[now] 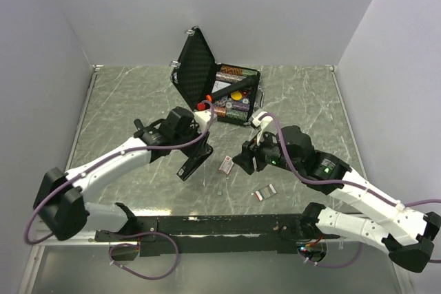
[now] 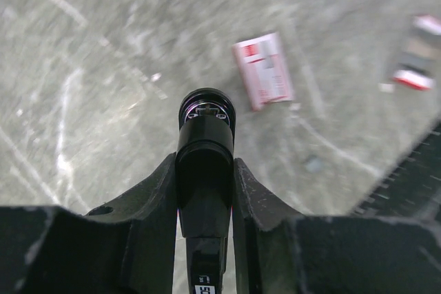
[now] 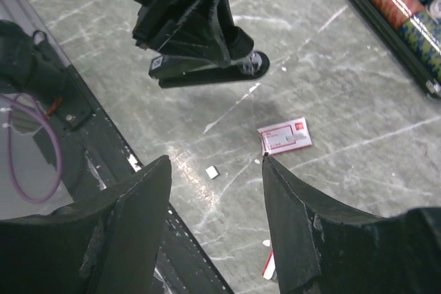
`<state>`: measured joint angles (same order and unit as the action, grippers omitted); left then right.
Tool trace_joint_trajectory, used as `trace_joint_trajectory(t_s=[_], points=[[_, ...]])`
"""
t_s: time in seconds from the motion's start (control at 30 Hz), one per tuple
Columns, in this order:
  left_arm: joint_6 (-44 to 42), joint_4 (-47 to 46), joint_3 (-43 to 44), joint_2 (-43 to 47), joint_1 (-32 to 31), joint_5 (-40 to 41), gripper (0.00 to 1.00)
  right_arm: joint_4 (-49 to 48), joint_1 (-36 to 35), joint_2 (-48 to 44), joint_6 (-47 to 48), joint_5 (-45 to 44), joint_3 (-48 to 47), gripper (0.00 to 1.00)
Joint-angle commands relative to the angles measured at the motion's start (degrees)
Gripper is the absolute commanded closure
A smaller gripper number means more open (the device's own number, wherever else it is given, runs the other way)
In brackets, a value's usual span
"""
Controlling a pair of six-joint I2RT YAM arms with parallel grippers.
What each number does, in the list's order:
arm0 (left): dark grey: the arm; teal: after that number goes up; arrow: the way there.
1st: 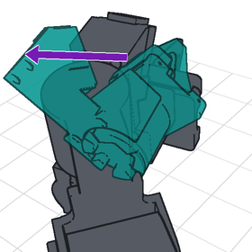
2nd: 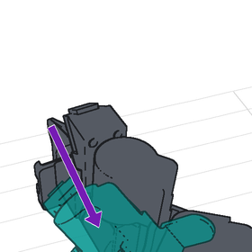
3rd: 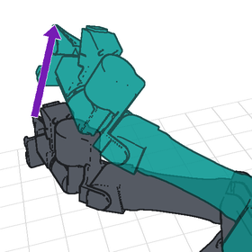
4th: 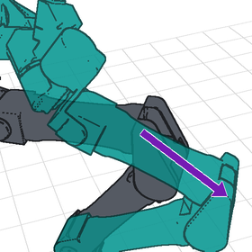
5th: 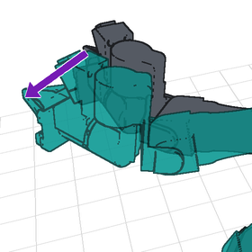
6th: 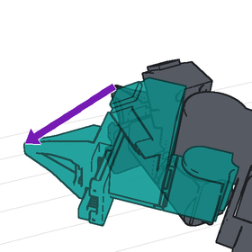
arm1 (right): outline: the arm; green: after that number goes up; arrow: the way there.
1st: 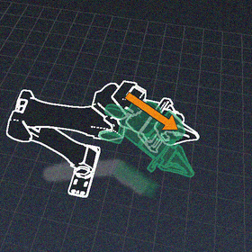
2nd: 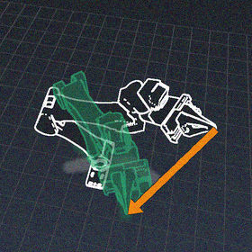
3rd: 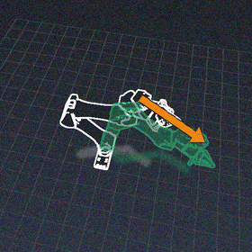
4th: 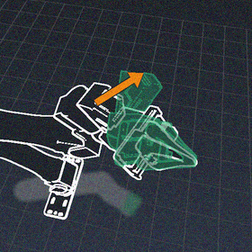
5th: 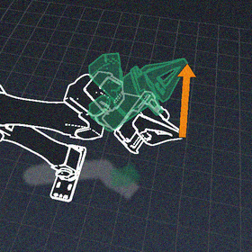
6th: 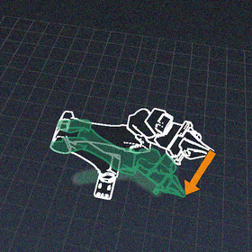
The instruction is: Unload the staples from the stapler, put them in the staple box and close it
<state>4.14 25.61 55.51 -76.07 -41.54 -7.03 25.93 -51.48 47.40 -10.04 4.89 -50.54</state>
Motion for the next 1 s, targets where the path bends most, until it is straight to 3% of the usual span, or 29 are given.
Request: trace_joint_trajectory(t_s=[0.0,0.27,0.5,0.97], points=[[0.1,-1.1,2.3,6.6,-0.4,-12.2,0.99,2.5,0.4,0.4,2.6,2.8,-4.9,0.38],[-1.0,-2.3,2.6,14.6,-0.5,-28.7,0.99,8.7,0.4,2.1,9.3,13.2,-12.2,0.32],[-0.4,-5.3,1.4,19.6,-0.6,-38.2,0.99,8.6,0.4,3.2,13.9,21.6,-14.4,0.3],[0.9,-8.6,-1.0,24.0,-0.6,-45.0,0.99,8.9,0.2,10.6,16.6,29.4,-18.8,0.32]])
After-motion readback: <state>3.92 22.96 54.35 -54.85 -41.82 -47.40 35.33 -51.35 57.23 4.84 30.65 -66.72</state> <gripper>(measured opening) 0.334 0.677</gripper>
